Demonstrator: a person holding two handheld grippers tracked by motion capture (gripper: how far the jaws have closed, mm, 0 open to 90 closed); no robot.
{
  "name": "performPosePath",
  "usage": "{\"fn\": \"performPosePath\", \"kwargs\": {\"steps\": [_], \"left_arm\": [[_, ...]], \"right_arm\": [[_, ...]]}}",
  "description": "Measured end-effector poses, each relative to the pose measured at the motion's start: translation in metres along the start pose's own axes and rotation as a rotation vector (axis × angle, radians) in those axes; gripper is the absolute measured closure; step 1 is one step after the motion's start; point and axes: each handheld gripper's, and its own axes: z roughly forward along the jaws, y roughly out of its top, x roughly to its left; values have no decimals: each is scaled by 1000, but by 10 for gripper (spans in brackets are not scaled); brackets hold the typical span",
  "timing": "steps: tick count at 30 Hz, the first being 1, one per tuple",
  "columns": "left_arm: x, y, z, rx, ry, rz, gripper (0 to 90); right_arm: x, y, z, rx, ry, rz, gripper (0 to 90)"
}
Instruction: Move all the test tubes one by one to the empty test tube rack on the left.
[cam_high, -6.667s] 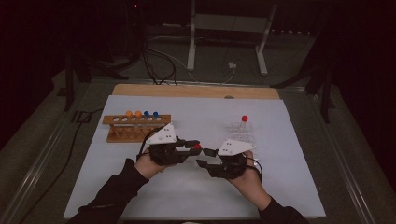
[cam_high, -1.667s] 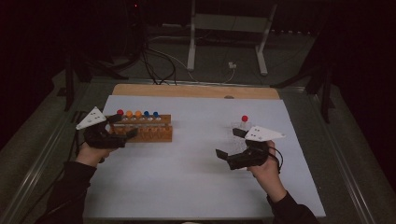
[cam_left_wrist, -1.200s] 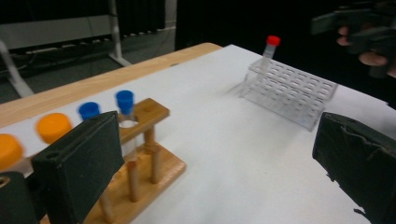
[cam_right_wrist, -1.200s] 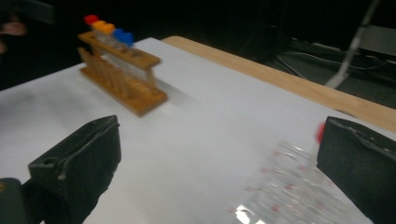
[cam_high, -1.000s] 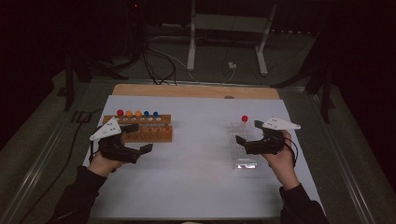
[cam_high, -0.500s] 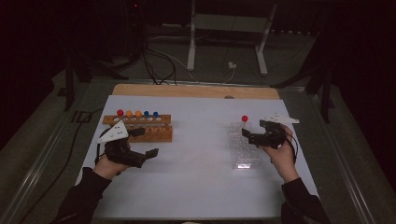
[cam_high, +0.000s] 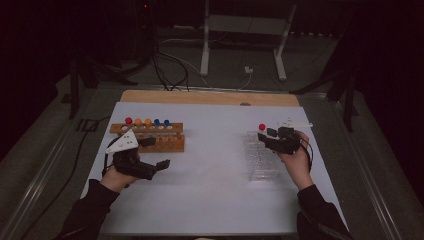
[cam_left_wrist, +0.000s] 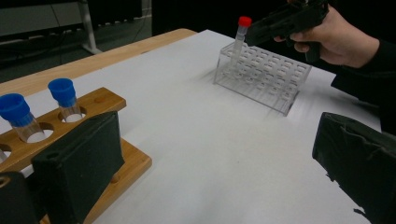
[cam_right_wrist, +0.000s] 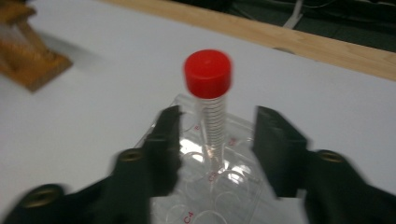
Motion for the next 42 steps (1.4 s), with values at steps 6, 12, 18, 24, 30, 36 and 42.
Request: {"fn": "performPosePath", "kwargs": {"steps": [6,12,18,24,30,36,42], "left_arm": [[1,0,0,-1,-5,-12,24],[2,0,-1,0,1,-11,25],[2,1,-1,1,-1,-10,25],[0,4,0,1,-9,-8,25],[-5,10,3,2,-29,-2,26],[-12,18,9,7,-63,8,26],[-20,27,16,4,-99,23,37]], "right_arm": [[1,3,6,11,1,-17,734],[0,6,-1,-11,-7,-26,749],[6,18,-24,-76,-27,-67,750],[12,31,-51,-155,-34,-86,750],[33,36,-62,-191,38,-112,750],[66,32,-53,-162,159,-149,749],[98,25,-44,-122,256,-188,750]]}}
